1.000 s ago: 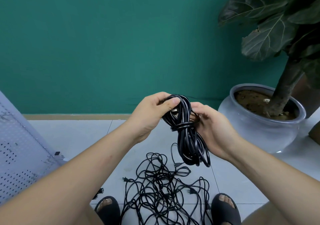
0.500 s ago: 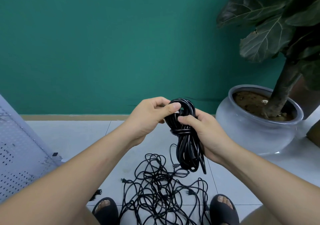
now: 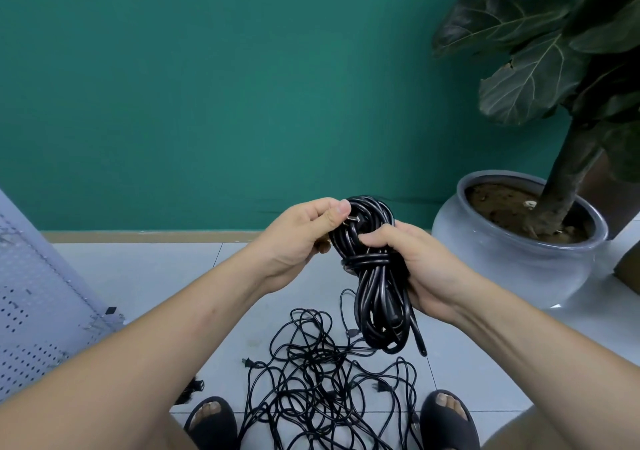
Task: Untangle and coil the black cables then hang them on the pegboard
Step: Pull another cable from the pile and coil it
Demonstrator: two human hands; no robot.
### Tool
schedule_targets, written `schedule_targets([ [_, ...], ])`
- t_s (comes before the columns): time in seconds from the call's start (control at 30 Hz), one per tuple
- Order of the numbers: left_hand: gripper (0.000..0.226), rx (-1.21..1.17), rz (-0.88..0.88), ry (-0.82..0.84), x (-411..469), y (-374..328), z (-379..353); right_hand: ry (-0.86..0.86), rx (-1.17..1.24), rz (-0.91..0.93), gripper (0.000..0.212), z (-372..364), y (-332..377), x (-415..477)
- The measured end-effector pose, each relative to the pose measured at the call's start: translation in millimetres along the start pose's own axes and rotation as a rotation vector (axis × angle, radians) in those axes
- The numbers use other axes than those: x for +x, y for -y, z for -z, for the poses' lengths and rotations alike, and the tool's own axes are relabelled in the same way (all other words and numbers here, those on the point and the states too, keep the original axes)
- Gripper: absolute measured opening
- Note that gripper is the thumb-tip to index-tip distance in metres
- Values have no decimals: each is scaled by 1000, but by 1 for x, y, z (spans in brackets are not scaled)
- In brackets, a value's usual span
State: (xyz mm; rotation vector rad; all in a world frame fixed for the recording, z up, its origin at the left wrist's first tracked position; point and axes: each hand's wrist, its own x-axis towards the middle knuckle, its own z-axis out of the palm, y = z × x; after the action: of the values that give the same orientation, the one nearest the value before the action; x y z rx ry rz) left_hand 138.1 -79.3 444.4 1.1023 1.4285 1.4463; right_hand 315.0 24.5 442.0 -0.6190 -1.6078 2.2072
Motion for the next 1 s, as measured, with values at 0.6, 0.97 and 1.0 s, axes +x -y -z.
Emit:
schedule_targets([
  [0.6,10,704,-465,-446,-16,-3,-23,-184,12,121,31,3,7,6],
  [0.97,19,519,-239,-417,-21,0,-35,-159,-79,149,19,0,4,5],
  [1.0,20,487,-228,-429,-22,-1,-37,-148,-72,145,20,0,4,4],
])
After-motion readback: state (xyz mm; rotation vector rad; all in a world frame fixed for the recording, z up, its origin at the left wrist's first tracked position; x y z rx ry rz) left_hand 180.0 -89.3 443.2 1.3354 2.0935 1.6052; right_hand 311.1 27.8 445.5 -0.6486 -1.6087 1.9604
